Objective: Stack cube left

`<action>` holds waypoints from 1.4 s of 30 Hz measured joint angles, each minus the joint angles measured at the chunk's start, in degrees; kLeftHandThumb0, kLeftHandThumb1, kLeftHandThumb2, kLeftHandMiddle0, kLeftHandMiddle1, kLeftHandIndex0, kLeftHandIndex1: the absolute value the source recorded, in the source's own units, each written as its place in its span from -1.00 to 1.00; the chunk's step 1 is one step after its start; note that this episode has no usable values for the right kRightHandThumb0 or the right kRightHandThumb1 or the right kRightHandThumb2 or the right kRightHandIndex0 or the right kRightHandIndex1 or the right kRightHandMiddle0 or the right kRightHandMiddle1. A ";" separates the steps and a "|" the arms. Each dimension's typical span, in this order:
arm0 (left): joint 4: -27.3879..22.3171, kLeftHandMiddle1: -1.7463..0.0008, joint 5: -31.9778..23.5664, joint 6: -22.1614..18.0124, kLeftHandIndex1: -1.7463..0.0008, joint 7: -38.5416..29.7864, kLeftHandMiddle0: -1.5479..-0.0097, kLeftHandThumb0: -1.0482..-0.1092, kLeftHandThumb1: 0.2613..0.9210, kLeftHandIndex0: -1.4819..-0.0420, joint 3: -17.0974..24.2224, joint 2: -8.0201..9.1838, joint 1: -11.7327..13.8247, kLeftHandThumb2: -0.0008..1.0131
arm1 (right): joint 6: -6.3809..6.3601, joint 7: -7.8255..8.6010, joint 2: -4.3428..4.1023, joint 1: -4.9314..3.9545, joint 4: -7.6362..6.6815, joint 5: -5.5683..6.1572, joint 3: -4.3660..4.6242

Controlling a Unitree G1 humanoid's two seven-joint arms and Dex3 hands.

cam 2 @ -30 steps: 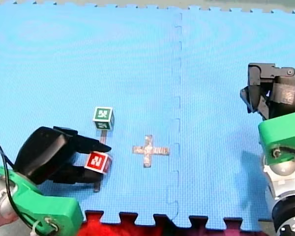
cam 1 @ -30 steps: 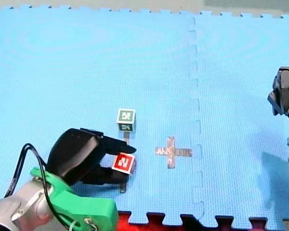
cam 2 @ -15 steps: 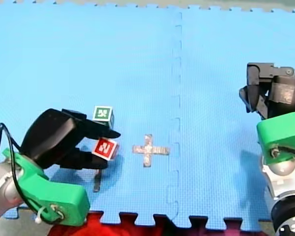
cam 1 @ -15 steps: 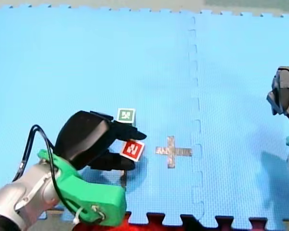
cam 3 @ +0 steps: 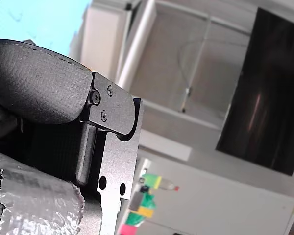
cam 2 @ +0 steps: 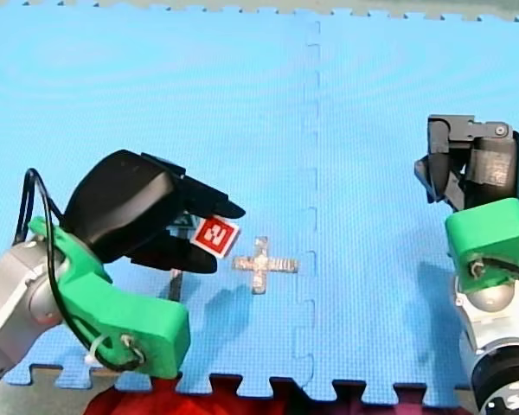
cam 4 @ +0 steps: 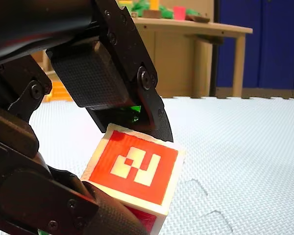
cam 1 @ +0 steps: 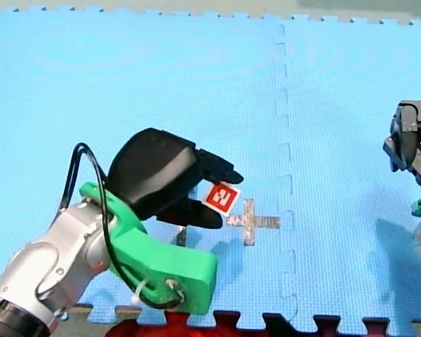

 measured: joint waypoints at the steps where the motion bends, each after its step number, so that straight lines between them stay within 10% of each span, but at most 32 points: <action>1: -1.13 -1.00 0.20 0.89 0.97 -1.02 -0.21 0.13 0.54 -0.80 0.11 0.00 -0.20 -0.99 | 0.19 -0.06 0.00 -0.01 0.17 -0.02 0.00; 12: -3.08 -1.00 2.81 5.72 0.98 -4.93 -0.21 0.14 0.54 -0.79 -0.42 -0.92 -2.31 -0.99 | 1.01 -2.13 0.18 -0.29 1.13 -1.30 0.70; 25: 10.67 -1.00 5.64 6.62 0.99 -1.59 -0.22 0.14 0.54 -0.78 -4.31 -4.39 -7.60 -1.00 | 1.38 -4.29 0.24 -0.54 1.42 -2.33 1.54; 42: 29.42 -1.00 2.34 -1.92 0.99 7.58 -0.23 0.18 0.55 -0.80 -6.17 -6.76 -13.34 -1.00 | 1.61 -6.82 0.74 -1.22 1.07 -3.59 2.24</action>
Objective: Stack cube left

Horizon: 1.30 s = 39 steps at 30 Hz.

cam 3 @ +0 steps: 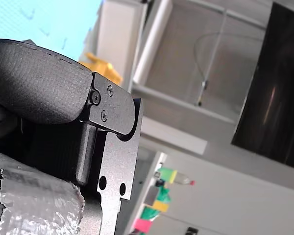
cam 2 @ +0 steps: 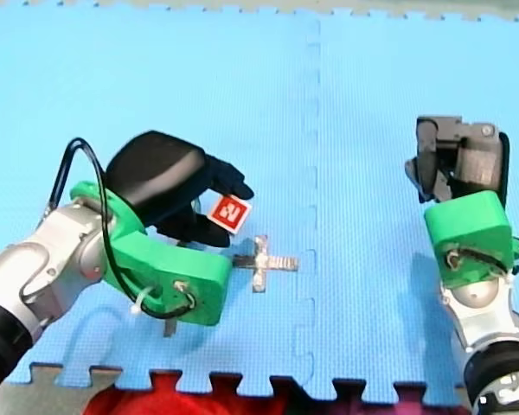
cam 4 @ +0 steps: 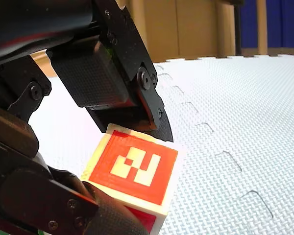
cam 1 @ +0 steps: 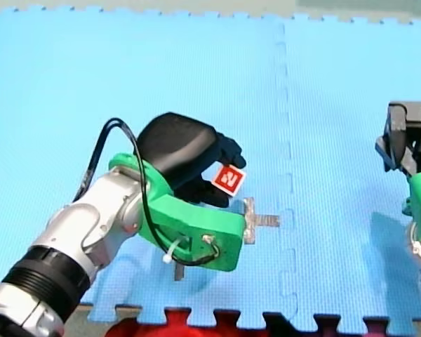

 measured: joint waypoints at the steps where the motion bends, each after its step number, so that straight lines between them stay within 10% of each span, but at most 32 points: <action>1: 0.53 -1.00 -0.08 -0.31 0.99 0.27 -0.23 0.18 0.55 -0.80 -0.09 -0.01 -0.16 -1.00 | 0.04 -0.12 0.04 -0.03 0.00 -0.07 0.06; 39: 15.40 -1.00 -2.17 -12.67 0.98 4.48 -0.26 0.11 0.59 -0.85 -3.97 -3.42 -4.66 -0.99 | 2.62 -2.95 0.33 -0.70 0.19 -1.03 1.26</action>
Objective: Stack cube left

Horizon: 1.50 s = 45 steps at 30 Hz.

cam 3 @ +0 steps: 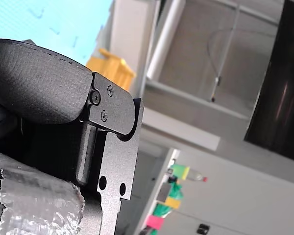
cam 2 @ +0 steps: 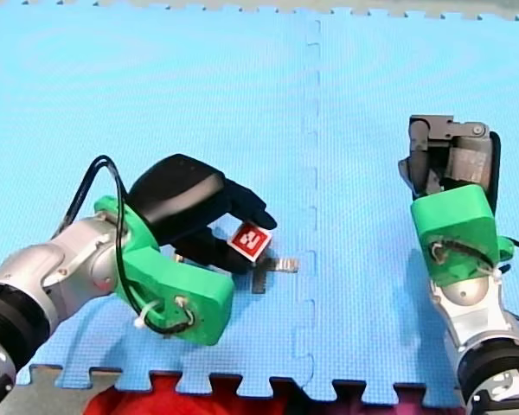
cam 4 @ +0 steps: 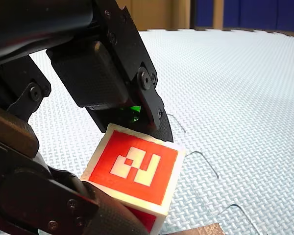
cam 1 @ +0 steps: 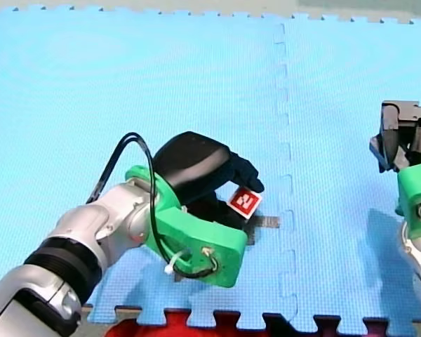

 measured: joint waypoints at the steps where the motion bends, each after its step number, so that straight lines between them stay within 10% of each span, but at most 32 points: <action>1: 0.05 -1.00 0.00 -0.14 0.98 0.03 -0.26 0.11 0.59 -0.85 -0.08 0.01 0.00 -0.99 | 0.00 -0.16 -0.01 0.00 -0.09 -0.06 0.06; 27: 3.59 -1.00 -1.82 -2.39 0.99 -2.51 -0.24 0.10 0.61 -0.84 0.24 0.09 -0.30 -1.00 | 0.40 -3.04 0.76 -0.49 -0.30 -1.62 1.11; 32: 4.41 -1.00 -1.15 -1.58 0.99 -1.85 -0.13 -0.51 0.60 -0.19 -0.02 0.43 -0.43 -0.99 | 0.73 -3.93 1.39 -0.80 -0.16 -2.01 1.59; 45: 3.05 -1.00 1.29 2.88 1.00 0.24 -0.14 -0.94 0.85 0.00 -1.55 0.88 -0.44 -0.95 | 1.25 -5.49 1.55 -0.83 -0.13 -2.16 2.09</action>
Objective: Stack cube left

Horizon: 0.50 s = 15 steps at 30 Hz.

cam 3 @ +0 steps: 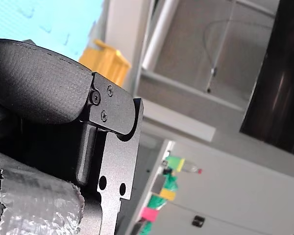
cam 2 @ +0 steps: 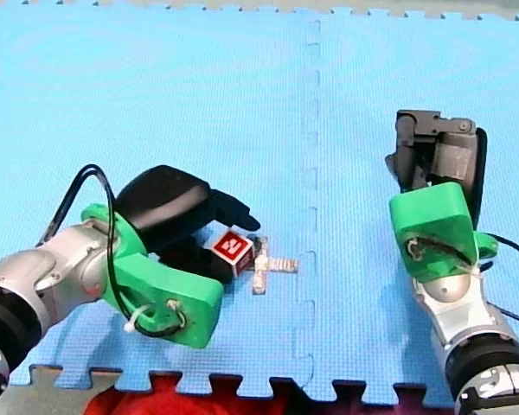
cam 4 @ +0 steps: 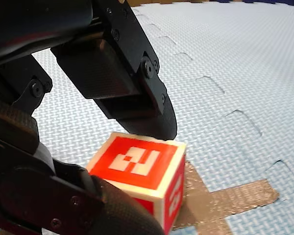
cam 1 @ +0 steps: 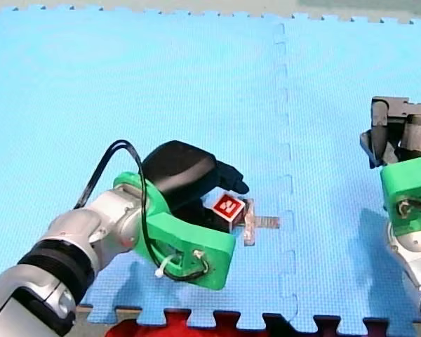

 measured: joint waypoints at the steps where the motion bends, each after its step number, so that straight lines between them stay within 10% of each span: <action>1: -0.08 -1.00 0.17 0.12 1.00 0.16 -0.15 -0.96 0.86 0.01 -0.10 0.03 0.02 -0.95 | 0.00 -0.16 0.00 0.00 -0.01 -0.04 0.04; 15: 0.49 -1.00 0.81 0.09 0.99 2.92 -0.24 -0.98 0.94 0.02 -0.93 -0.13 0.21 -0.97 | 0.37 -1.60 0.01 0.06 -0.08 -0.97 0.70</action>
